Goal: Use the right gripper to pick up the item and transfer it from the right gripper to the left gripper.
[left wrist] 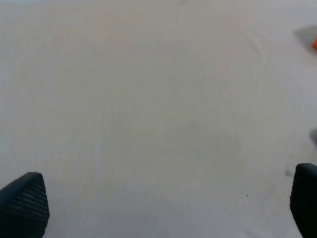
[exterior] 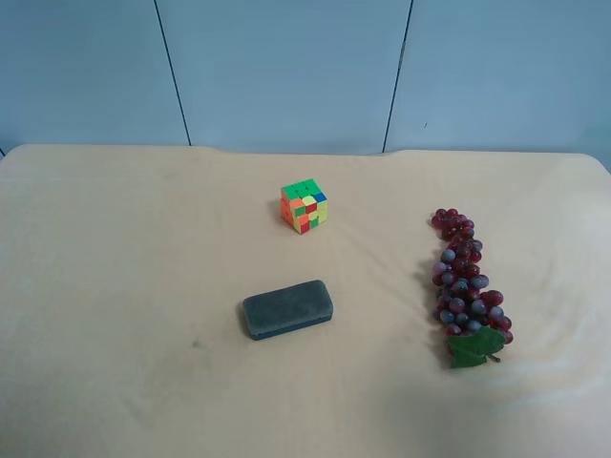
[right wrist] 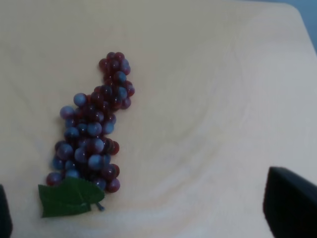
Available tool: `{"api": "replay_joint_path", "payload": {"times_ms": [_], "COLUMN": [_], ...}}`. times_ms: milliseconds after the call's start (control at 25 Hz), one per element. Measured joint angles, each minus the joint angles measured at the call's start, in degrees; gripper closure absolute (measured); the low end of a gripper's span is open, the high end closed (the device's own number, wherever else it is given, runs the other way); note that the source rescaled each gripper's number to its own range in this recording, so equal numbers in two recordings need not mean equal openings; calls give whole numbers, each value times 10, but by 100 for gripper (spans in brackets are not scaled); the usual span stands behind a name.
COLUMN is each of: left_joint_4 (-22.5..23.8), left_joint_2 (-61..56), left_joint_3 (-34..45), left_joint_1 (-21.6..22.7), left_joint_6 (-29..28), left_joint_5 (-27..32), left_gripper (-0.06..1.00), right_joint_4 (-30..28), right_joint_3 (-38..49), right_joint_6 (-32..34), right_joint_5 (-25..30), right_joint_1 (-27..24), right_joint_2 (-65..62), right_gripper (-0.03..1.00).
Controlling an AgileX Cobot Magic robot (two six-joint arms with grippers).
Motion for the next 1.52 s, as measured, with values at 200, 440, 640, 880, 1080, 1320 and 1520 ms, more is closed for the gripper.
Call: {"api": "replay_joint_path", "payload": {"times_ms": [200,440,640,880,1080,1320,1520], "left_joint_4": [0,0,0,0,0,0,0], "left_joint_2": [0,0,0,0,0,0,0], "left_joint_3": [0,0,0,0,0,0,0], "left_joint_1": [0,0,0,0,0,0,0], "left_joint_6": [0,0,0,0,0,0,0], "left_joint_5": [0,0,0,0,0,0,0], "left_gripper": [-6,-6,-6,-6,-6,-6,-6], "right_joint_4": [0,1,30,69,71,65,64], "right_joint_3": [0,0,0,-3,-42,-120,-176], "right_joint_6": [0,0,3,4,4,4,4], "right_joint_5": [0,0,0,-12,-31,-34,-54], "right_joint_1": [0,0,0,0,0,0,0], "right_joint_2": [0,0,0,1,75,248,400], "right_gripper": [-3,-3,-3,-3,-3,-3,-3]}}
